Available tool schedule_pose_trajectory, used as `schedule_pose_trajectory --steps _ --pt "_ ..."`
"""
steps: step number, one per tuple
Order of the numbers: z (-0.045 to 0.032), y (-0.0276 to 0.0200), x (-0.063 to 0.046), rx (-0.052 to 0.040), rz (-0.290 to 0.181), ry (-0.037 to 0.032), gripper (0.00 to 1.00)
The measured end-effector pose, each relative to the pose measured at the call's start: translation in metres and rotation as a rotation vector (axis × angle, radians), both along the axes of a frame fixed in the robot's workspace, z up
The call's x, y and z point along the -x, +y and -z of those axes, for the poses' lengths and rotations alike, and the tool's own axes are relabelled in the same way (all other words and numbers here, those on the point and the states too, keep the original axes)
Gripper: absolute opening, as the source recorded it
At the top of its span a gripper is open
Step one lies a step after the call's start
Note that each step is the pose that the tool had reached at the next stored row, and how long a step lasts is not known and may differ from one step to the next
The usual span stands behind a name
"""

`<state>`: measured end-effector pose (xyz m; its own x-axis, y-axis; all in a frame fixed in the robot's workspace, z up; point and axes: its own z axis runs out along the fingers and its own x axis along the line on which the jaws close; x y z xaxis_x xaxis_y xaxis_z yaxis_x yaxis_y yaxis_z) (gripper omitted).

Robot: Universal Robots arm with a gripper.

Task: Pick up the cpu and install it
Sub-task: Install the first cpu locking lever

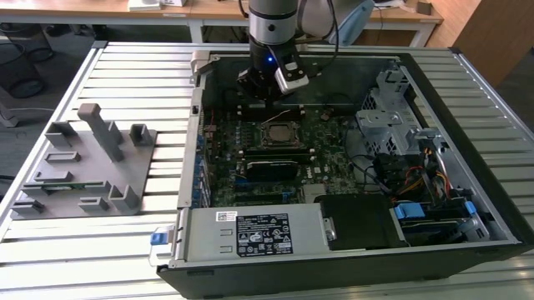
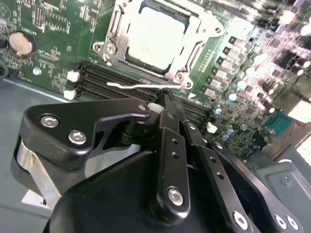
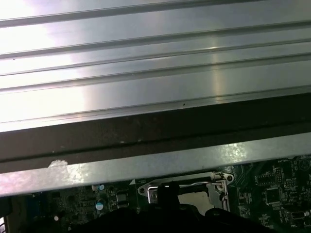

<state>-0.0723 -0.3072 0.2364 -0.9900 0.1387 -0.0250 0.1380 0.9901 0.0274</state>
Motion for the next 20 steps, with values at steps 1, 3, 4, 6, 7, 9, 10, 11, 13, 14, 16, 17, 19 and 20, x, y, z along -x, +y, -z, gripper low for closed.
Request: schedule_pose_trajectory --steps 1,3,4,6,7,9,10,11,13,14,16,17,19,20 --pt "0.0003 0.0000 0.000 0.0112 0.000 0.0000 0.11" --pt "0.0011 0.0000 0.000 0.0294 0.000 -0.0001 0.11" --pt "0.0014 0.0000 0.000 0.0358 0.000 -0.0002 0.11" --pt "0.0020 0.0000 -0.001 0.0419 0.000 0.0000 0.11" --pt "0.0022 0.0000 -0.002 0.0418 0.000 0.0000 0.11" --pt "0.0024 0.0000 -0.004 0.0415 0.000 0.0000 0.11" --pt "0.0026 0.0000 -0.006 0.0414 0.000 -0.0001 0.11" --pt "0.0028 0.0000 -0.007 0.0437 0.000 0.0000 0.11" --pt "0.0034 0.0006 -0.008 0.0561 0.000 0.0000 0.11" --pt "0.0038 0.0007 -0.009 0.0567 0.000 -0.0001 0.11" --pt "0.0041 0.0010 -0.011 0.0567 0.000 -0.0001 0.11" --pt "0.0043 0.0012 -0.012 0.0568 0.000 -0.0001 0.11" --pt "0.0049 0.0019 -0.014 0.0568 0.000 -0.0001 0.11" --pt "0.0051 0.0022 -0.015 0.0567 0.000 -0.0001 0.11"
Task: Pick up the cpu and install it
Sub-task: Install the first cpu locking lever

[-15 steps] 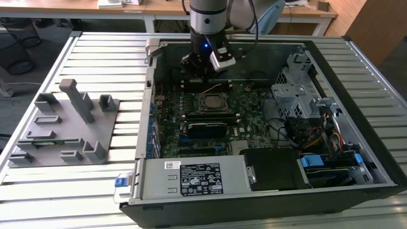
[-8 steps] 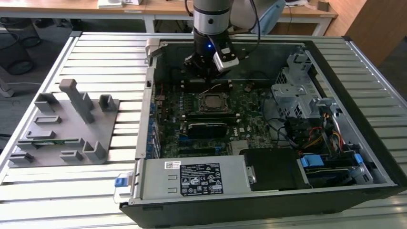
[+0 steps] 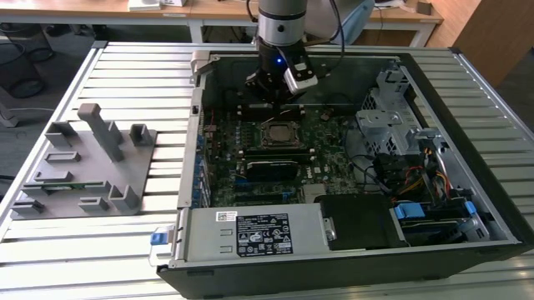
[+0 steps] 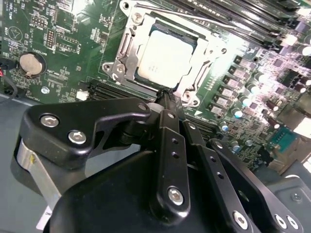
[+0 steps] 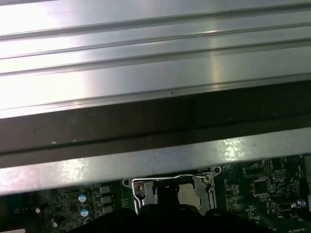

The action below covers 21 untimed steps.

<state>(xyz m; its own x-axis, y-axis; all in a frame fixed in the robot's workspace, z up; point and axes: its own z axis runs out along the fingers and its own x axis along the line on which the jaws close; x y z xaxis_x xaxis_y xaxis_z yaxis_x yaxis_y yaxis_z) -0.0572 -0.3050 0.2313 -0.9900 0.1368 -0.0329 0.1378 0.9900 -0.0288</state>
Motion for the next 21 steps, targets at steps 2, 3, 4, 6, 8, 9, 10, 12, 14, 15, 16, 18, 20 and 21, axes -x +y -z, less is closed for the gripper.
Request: schedule_pose_trajectory --steps 2,3,4,6,8,9,10,12,14,15,16,18,20,21 --pt "0.0006 0.0008 -0.002 0.0000 0.000 0.0000 0.11" --pt "0.0009 0.0012 -0.003 0.0000 0.000 0.0000 0.11" --pt "0.0012 0.0017 -0.003 -0.0001 0.000 0.0000 0.11" --pt "0.0016 0.0027 -0.003 0.0000 0.000 0.0000 0.11" --pt "0.0020 0.0050 -0.003 0.0001 0.000 0.0001 0.11" --pt "0.0023 0.0063 -0.004 0.0000 0.000 0.0000 0.11" --pt "0.0026 0.0071 -0.004 0.0004 0.000 0.0000 0.11" --pt "0.0035 0.0079 -0.004 0.0015 0.000 0.0000 0.11" --pt "0.0046 0.0090 -0.005 0.0018 0.000 0.0000 0.11" --pt "0.0052 0.0098 -0.005 0.0018 0.000 0.0000 0.11" --pt "0.0058 0.0103 -0.006 0.0017 0.000 -0.0001 0.11" --pt "0.0072 0.0110 -0.006 0.0032 0.000 -0.0001 0.11" --pt "0.0086 0.0117 -0.007 0.0055 0.000 0.0002 0.11" --pt "0.0094 0.0120 -0.007 0.0061 0.000 0.0002 0.11"
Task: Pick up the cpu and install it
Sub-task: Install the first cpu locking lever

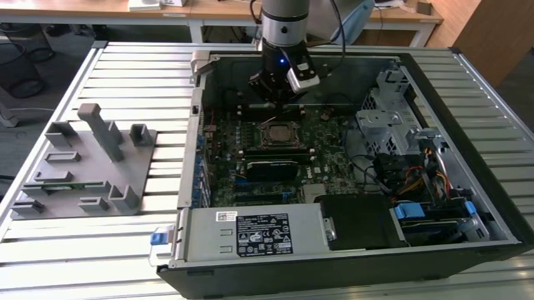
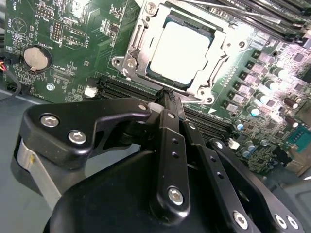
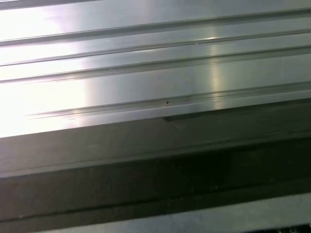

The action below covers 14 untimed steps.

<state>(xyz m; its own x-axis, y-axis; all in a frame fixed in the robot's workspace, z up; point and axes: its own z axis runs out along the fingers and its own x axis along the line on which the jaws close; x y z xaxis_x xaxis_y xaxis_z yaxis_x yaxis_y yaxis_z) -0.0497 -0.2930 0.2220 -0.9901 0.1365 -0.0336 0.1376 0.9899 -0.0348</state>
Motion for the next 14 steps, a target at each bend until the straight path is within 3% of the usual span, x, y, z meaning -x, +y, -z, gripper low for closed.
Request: schedule_pose_trajectory --steps 5,9,14 --pt "0.0026 0.0006 -0.0027 0.0030 0.000 -0.0001 0.11" --pt "0.0048 0.0010 -0.0047 0.0142 0.000 -0.0002 0.11" --pt "0.0080 0.0015 -0.0075 0.0166 0.000 0.0005 0.11"
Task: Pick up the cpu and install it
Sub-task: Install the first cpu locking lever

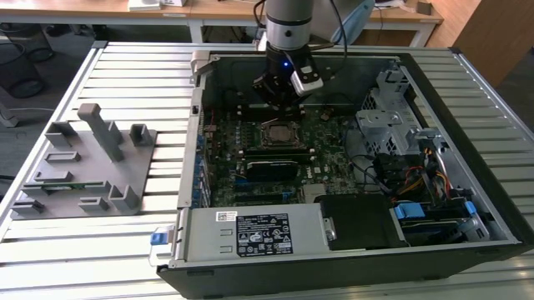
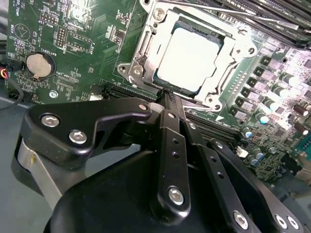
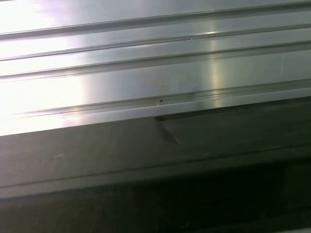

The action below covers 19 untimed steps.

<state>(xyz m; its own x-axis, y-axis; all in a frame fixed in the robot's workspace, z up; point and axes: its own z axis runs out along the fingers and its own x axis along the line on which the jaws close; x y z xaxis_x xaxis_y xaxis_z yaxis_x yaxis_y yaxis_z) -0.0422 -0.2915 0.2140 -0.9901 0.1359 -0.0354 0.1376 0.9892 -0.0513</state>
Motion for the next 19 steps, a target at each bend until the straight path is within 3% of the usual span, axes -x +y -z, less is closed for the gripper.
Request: schedule_pose_trajectory --steps 9,19 --pt "0.0064 0.0014 -0.0036 0.0142 0.000 0.0003 0.11" --pt "0.0095 0.0029 -0.0061 0.0146 -0.015 0.0002 0.11"
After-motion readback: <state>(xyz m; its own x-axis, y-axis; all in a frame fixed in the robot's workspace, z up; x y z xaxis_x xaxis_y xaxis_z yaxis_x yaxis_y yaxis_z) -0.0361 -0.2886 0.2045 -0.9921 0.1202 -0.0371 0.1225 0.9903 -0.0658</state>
